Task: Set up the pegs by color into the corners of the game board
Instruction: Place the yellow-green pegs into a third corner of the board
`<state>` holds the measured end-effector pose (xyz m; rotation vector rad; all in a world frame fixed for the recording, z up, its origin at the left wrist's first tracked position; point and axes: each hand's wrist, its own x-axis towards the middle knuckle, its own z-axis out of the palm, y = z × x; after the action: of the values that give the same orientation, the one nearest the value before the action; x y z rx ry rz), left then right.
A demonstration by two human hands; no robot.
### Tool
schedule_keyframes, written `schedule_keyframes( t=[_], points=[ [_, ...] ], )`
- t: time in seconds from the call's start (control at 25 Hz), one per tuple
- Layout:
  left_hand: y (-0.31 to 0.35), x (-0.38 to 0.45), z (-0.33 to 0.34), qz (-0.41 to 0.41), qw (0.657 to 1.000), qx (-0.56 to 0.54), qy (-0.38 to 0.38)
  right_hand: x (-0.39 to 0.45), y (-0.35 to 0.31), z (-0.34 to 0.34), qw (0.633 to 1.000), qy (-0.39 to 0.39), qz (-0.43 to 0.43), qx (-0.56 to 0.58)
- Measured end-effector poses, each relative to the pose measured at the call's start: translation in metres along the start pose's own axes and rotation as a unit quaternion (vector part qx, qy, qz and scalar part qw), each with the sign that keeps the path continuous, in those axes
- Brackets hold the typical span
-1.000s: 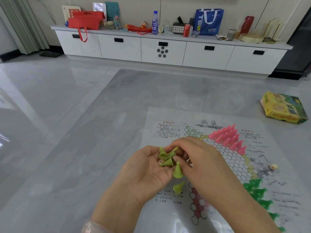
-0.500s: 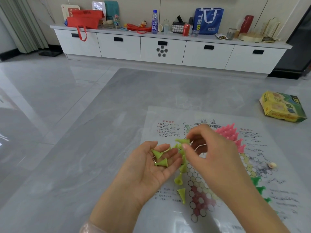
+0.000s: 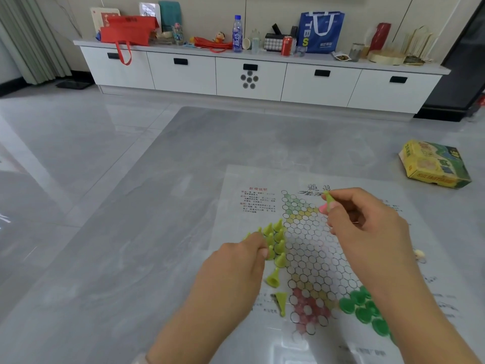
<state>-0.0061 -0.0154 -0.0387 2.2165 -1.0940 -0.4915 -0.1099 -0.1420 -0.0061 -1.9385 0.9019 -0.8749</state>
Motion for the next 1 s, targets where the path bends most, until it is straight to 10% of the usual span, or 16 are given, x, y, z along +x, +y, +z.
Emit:
schedule_keyframes(
  t=[0.64,1.0],
  points=[
    [0.01,0.0,0.028,0.053,0.93,0.348,-0.107,0.004,0.012,0.002,0.998,-0.015,0.014,-0.063],
    [-0.002,-0.002,0.003,0.005,0.989,0.129,-0.071,0.012,0.027,0.013,0.988,-0.081,0.05,-0.118]
  ],
)
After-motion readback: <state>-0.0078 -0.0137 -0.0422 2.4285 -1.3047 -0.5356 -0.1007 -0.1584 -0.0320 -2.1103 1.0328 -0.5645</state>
